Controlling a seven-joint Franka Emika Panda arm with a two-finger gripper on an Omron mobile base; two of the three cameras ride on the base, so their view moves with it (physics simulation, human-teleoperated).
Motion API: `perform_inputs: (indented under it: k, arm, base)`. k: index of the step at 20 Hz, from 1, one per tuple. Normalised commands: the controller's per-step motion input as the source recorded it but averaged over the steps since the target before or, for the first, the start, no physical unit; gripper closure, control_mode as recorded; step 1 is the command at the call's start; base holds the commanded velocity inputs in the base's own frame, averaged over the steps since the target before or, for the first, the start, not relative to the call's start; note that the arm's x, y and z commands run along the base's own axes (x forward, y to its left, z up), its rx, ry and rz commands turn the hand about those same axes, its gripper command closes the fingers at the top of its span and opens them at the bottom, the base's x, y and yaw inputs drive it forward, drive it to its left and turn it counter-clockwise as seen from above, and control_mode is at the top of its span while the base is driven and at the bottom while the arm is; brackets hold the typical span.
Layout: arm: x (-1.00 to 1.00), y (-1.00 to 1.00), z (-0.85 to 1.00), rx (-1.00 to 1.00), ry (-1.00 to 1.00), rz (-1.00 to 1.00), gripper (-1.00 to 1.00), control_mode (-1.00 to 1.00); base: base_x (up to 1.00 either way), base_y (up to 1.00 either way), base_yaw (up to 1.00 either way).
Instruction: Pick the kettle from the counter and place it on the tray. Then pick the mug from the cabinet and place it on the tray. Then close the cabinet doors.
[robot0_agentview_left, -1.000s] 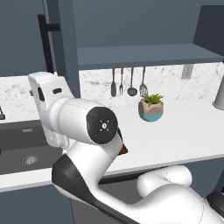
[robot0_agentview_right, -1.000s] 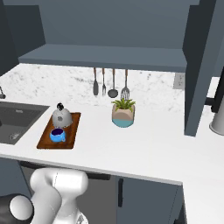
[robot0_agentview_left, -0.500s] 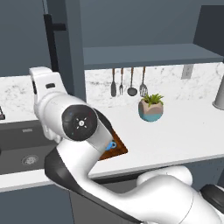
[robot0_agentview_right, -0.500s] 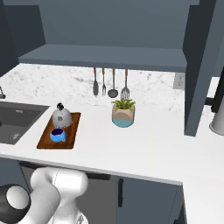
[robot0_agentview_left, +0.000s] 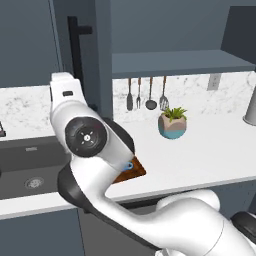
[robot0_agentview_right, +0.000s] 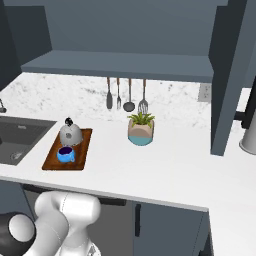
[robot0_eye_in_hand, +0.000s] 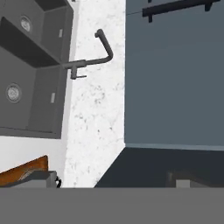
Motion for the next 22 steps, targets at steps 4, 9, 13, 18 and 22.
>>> perform_inputs:
  k: [4, 9, 13, 18, 22]
  arm:
    - [0.17, -0.56, 0.00, -0.01, 0.00, -0.17, -1.00, -1.00]
    - [0.27, -0.55, 0.00, 0.00, 0.00, -0.16, -1.00, -1.00]
    - [0.31, -0.57, 0.00, -0.02, 0.00, -0.19, -1.00, -1.00]
    - [0.40, -0.60, 0.00, -0.03, 0.00, -0.21, -1.00, -1.00]
    - [0.47, -0.59, 0.00, -0.02, 0.00, -0.19, -1.00, -1.00]
  base:
    - [0.00, 0.00, 0.00]
    - [0.00, 0.00, 0.00]
    - [0.00, 0.00, 0.00]
    - [0.00, 0.00, 0.00]
    - [0.00, 0.00, 0.00]
